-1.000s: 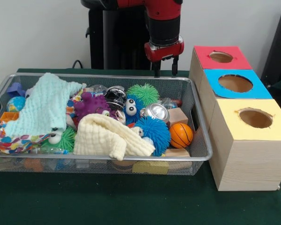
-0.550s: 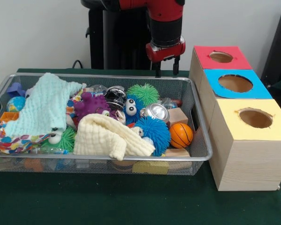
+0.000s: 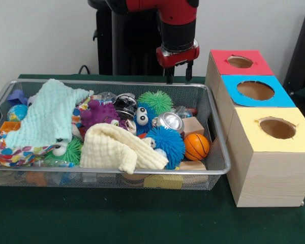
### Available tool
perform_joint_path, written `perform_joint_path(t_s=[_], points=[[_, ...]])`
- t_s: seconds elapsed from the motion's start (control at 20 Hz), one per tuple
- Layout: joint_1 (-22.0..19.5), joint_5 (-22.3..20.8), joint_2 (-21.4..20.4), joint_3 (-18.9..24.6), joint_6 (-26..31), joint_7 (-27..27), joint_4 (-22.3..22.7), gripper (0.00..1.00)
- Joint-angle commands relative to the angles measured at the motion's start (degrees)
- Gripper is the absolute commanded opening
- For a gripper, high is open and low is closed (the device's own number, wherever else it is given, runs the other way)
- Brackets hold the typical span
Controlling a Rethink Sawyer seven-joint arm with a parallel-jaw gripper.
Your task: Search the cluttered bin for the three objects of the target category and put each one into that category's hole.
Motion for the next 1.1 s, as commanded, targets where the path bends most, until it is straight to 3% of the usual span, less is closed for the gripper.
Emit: perform_joint_path(t_s=[0.05,0.5,1.1], points=[[-3.23,-0.04,-1.04,7.17,2.74,-1.71,-12.31,1.00],[-4.08,1.95,-5.29,9.35,9.88,-1.46,-12.57,1.00],[-3.53,2.02,-7.52,9.91,13.06,-0.45,-13.23,1.00]])
